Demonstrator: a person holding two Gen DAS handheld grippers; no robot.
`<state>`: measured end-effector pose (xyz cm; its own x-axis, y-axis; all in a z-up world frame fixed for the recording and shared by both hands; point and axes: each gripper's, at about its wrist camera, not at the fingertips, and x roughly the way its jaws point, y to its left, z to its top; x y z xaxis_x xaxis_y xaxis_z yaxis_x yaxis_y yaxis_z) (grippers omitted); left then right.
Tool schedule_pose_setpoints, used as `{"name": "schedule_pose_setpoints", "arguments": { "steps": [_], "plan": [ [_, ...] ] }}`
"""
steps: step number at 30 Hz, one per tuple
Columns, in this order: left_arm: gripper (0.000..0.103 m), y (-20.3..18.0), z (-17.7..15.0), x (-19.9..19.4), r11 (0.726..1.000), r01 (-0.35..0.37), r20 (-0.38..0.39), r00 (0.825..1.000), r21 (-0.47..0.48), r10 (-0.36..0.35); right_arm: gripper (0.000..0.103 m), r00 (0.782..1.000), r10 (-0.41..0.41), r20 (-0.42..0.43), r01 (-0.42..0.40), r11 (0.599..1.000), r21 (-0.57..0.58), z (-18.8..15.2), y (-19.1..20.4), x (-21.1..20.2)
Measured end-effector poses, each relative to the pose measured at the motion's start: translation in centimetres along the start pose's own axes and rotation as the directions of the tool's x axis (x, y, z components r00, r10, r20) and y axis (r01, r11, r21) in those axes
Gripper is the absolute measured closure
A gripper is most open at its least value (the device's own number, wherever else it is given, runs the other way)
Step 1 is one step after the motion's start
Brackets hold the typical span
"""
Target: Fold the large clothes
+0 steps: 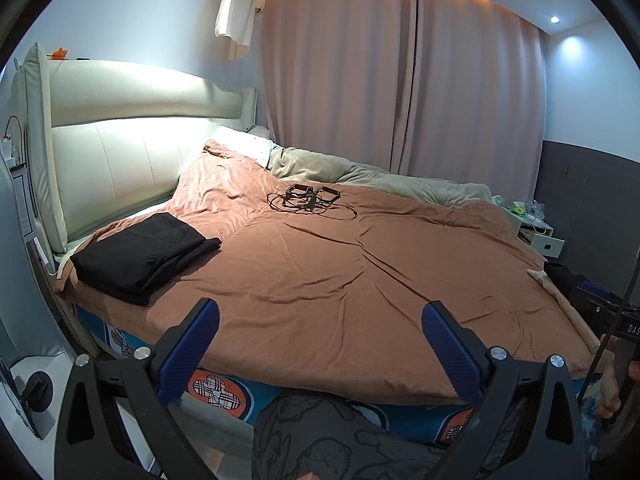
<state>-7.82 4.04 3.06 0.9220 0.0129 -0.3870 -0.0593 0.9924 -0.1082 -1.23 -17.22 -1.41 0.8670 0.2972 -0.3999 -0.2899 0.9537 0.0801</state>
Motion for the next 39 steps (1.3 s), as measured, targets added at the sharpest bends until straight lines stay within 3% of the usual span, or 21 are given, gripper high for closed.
{"name": "schedule_pose_setpoints", "arguments": {
  "steps": [39],
  "plan": [
    [0.0, -0.02, 0.12, 0.05, 1.0, 0.002, 0.002, 1.0, 0.005, -0.002, 0.0, 1.0, -0.004, -0.008, 0.004, 1.0, 0.003, -0.09, -0.27, -0.07]
  ]
}}
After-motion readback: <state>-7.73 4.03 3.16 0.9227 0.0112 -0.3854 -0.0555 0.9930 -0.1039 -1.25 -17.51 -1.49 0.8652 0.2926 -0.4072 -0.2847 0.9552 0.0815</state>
